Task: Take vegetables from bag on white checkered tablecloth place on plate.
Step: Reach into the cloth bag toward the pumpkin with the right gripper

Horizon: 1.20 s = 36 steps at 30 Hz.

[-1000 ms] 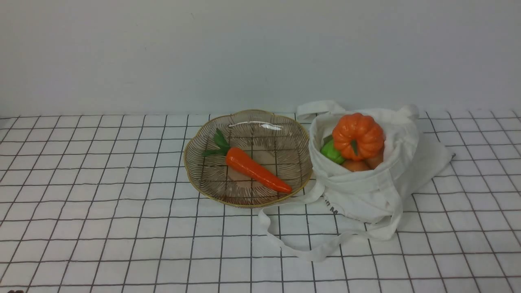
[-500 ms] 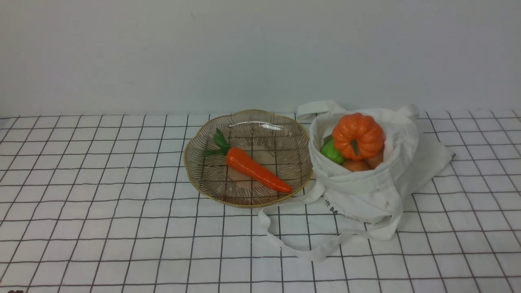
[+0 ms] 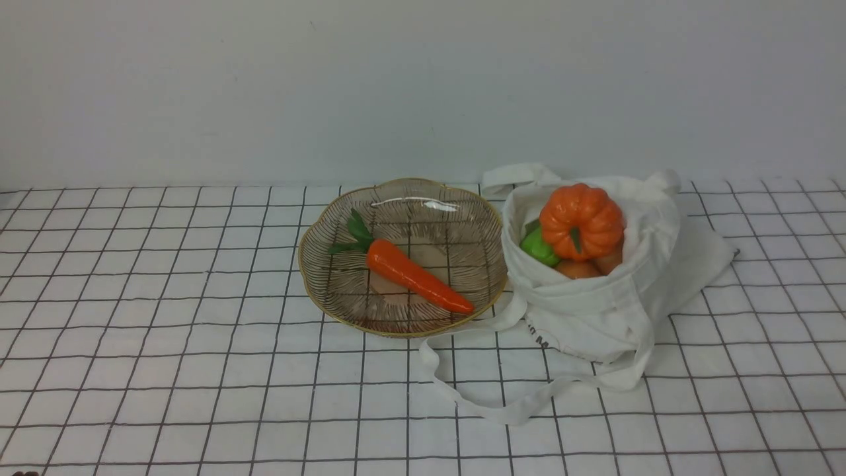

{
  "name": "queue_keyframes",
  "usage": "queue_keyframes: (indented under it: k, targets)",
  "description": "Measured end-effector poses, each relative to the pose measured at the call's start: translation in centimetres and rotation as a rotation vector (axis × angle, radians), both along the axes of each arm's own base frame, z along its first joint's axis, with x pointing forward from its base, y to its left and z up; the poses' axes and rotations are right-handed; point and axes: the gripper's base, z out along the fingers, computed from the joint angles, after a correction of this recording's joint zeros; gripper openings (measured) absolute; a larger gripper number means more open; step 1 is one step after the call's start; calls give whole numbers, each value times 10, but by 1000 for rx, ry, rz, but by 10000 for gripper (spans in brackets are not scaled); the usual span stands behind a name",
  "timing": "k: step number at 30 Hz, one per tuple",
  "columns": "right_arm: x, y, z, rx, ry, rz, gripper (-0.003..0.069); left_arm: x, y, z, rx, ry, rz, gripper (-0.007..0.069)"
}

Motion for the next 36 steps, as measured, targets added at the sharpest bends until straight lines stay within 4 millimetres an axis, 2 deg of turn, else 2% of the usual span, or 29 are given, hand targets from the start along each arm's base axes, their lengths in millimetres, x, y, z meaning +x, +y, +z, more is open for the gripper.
queue_keyframes:
  k: [3,4,5,9,14,19,21,25,26,29,31,32,36]
  targets:
    - [0,2,2,128,-13,-1,-15,0,0,0,0,0,0,-8]
    - [0,3,3,210,-21,-2,-15,0,0,0,0,0,0,-8]
    - [1,4,6,365,-35,-5,-15,0,0,0,0,0,0,-8]
    - [1,6,10,614,-43,-10,-15,0,0,0,0,0,0,-8]
    - [1,7,12,748,-37,-9,-15,0,0,0,0,0,0,-8]
    - [-2,13,13,715,31,34,-15,0,0,0,0,0,0,-8]
    - [-6,15,30,646,17,78,-15,0,0,0,0,0,0,-8]
    - [-11,15,79,464,-37,116,-15,0,0,0,0,0,0,-8]
    - [-8,15,91,389,-9,110,-15,0,0,0,0,0,0,-8]
    - [8,14,107,253,144,90,-15,0,0,0,0,0,0,-8]
    - [23,14,107,191,284,70,-15,0,0,0,0,0,0,-8]
    - [35,14,102,160,399,56,-15,0,0,0,0,0,0,-8]
    - [65,16,85,143,632,38,-15,0,0,0,0,0,0,-8]
